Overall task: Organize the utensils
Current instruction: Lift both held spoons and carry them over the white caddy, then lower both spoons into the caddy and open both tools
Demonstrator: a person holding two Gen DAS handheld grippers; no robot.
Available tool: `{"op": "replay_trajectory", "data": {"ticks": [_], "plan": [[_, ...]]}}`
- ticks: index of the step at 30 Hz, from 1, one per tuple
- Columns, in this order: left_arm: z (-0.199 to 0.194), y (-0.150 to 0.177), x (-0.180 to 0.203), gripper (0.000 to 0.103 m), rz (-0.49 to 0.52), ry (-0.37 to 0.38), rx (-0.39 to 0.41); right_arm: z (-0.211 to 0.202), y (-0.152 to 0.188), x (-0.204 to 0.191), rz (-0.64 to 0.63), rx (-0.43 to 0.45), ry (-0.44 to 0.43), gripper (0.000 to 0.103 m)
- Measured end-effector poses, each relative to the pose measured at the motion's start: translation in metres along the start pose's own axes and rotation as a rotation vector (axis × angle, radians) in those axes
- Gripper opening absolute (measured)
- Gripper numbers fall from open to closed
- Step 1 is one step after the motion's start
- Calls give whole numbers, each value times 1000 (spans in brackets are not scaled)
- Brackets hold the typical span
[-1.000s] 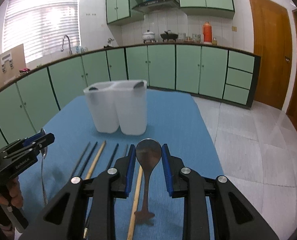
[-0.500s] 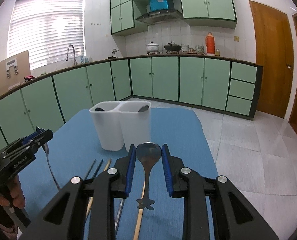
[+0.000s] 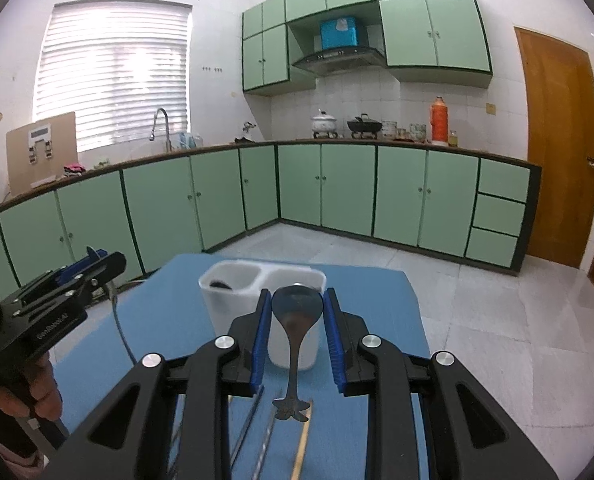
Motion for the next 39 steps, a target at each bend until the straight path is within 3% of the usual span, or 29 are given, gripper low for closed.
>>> {"op": "replay_trajectory", "data": {"ticks": [12,18,29,39], "plan": [[34,-79,20,34,-3,29,132,37,-77,-5,-24,96,-37,26],[75,-98,33,34,11,8,166,73,-90,3,-10,89,-32,26],[151,-57,30,34,13,-19,64,145,-57,21,57,-5,-26,26],[166,-21,19,34,41,-32,-21,161,-25,24,71,-70,-22,26]]}}
Point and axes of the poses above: each gripper's, at about its wrist camera, not at the fingertips, and z roughly the way its jaws point, x to its right, y to its underside, the point moved 4 cm from there along z, roughly the way its jaws point, and after that the axes turned 4 degrees about -y, right-handed, at the moved point
